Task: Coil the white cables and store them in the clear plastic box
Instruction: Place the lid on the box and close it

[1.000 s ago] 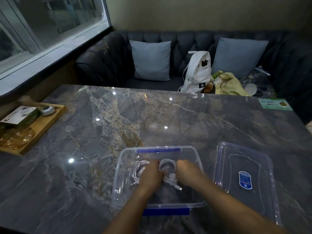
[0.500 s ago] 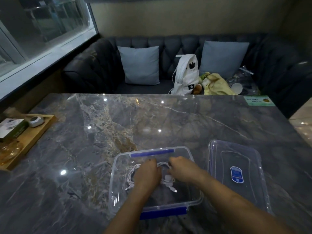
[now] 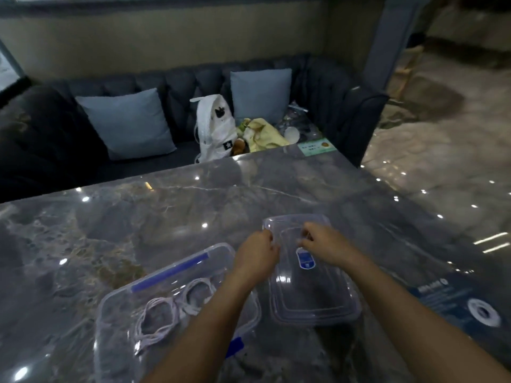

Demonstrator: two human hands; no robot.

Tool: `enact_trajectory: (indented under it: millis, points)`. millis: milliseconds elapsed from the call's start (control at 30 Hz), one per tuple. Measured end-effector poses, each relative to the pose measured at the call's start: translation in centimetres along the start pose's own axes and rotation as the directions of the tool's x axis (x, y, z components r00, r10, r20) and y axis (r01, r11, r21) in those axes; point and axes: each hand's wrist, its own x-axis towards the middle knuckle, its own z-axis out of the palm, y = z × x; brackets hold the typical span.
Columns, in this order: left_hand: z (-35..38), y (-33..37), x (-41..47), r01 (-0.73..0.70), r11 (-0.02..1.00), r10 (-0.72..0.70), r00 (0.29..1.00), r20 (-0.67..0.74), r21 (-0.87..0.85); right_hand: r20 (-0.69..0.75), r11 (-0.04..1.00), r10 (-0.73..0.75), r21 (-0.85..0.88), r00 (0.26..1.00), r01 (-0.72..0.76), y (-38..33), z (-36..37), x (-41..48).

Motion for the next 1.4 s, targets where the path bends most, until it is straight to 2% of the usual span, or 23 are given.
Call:
enact_trajectory:
  millis: [100, 167, 267, 367, 433, 500, 567, 633, 733, 767, 833, 933, 1033, 1100, 1133, 1200, 1267, 1300, 1333, 1400]
  points:
    - [2.6, 0.5, 0.3, 0.007, 0.991, -0.018, 0.997, 0.077, 0.134, 0.041, 0.991, 0.134, -0.034, 0.99, -0.133, 3.6, 0.2, -1.1]
    - [4.0, 0.6, 0.4, 0.06, 0.976, -0.099, 0.978, 0.182, 0.208, 0.008, 0.982, 0.189, -0.004, 0.982, -0.189, 5.2, 0.6, -1.8]
    - [5.6, 0.8, 0.5, 0.179, 0.926, -0.301, 0.883, 0.362, 0.333, -0.038, 0.969, 0.246, 0.028, 0.968, -0.245, 6.6, 1.6, -2.7]
    - [6.1, 1.5, 0.1, 0.342, 0.887, -0.449, 0.796, 0.405, 0.311, 0.071, 0.957, 0.281, 0.046, 0.957, -0.285, 7.3, 3.2, -3.1]
    - [6.5, 2.2, -0.2, 0.486, 0.859, -0.51, 0.777, 0.369, 0.163, 0.118, 0.922, 0.334, 0.166, 0.935, -0.35, 7.2, 4.6, -3.2]
    - [6.5, 2.3, 0.0, 0.602, 0.785, -0.533, 0.777, 0.334, -0.148, 0.08, 0.872, 0.419, 0.24, 0.904, -0.426, 6.7, 5.7, -3.1]
    - [6.0, 1.9, 0.1, 0.65, 0.621, -0.572, 0.758, 0.314, -0.438, 0.018, 0.841, 0.488, 0.26, 0.873, -0.475, 6.3, 6.1, -2.6]
    - [5.1, 1.3, -0.2, 0.657, 0.449, -0.585, 0.728, 0.356, -0.606, -0.033, 0.798, 0.545, 0.326, 0.838, -0.506, 6.1, 5.8, -2.2]
    - [4.0, 1.1, -0.8, 0.612, 0.228, -0.543, 0.726, 0.423, -0.757, -0.064, 0.749, 0.543, 0.488, 0.837, -0.448, 5.8, 5.1, -1.6]
    - [3.6, 1.4, -0.9, 0.589, 0.192, -0.533, 0.734, 0.42, -0.785, -0.067, 0.748, 0.518, 0.518, 0.853, -0.414, 5.4, 4.8, -1.4]
    - [2.7, 1.7, -1.0, 0.525, 0.202, -0.537, 0.766, 0.355, -0.827, -0.081, 0.777, 0.462, 0.517, 0.883, -0.359, 4.3, 4.2, -1.1]
    - [0.7, 1.2, -1.4, 0.404, 0.221, -0.509, 0.824, 0.249, -0.887, -0.142, 0.859, 0.376, 0.424, 0.916, -0.287, 2.5, 3.1, -0.6]
    - [-1.4, -0.4, -1.7, 0.254, 0.187, -0.513, 0.849, 0.126, -0.949, -0.156, 0.938, 0.231, 0.299, 0.96, -0.177, -0.2, 1.4, 0.1]
    - [-2.8, -1.2, -2.1, 0.139, 0.09, -0.539, 0.839, 0.069, -0.986, -0.211, 0.99, 0.114, 0.104, 0.971, -0.093, -2.6, 0.6, 0.6]
    - [-3.4, -1.6, -2.4, 0.078, 0.01, -0.555, 0.83, 0.06, -0.997, -0.273, 0.999, 0.048, 0.009, 0.961, -0.047, -3.9, 0.4, 0.9]
    - [-4.7, -2.5, -3.1, -0.046, -0.17, -0.58, 0.812, 0.062, -0.984, -0.411, 0.999, -0.028, -0.036, 0.911, 0.015, -6.3, 0.1, 1.3]
    - [-6.0, -3.7, -3.8, -0.134, -0.268, -0.582, 0.812, 0.049, -0.954, -0.45, 0.994, -0.002, 0.096, 0.893, 0.051, -8.4, 0.2, 1.8]
    - [-6.6, -4.2, -4.2, -0.151, -0.294, -0.573, 0.818, 0.048, -0.944, -0.391, 0.968, 0.041, 0.245, 0.92, 0.061, -9.4, 0.3, 2.1]
    - [-7.1, -4.6, -4.7, -0.148, -0.312, -0.561, 0.826, 0.056, -0.939, -0.273, 0.885, 0.079, 0.462, 0.959, 0.058, -10.4, 0.5, 2.2]
    - [-7.7, -5.1, -6.0, -0.109, -0.316, -0.539, 0.838, 0.083, -0.942, -0.002, 0.532, 0.045, 0.846, 0.999, -0.022, -12.3, 1.6, 1.9]
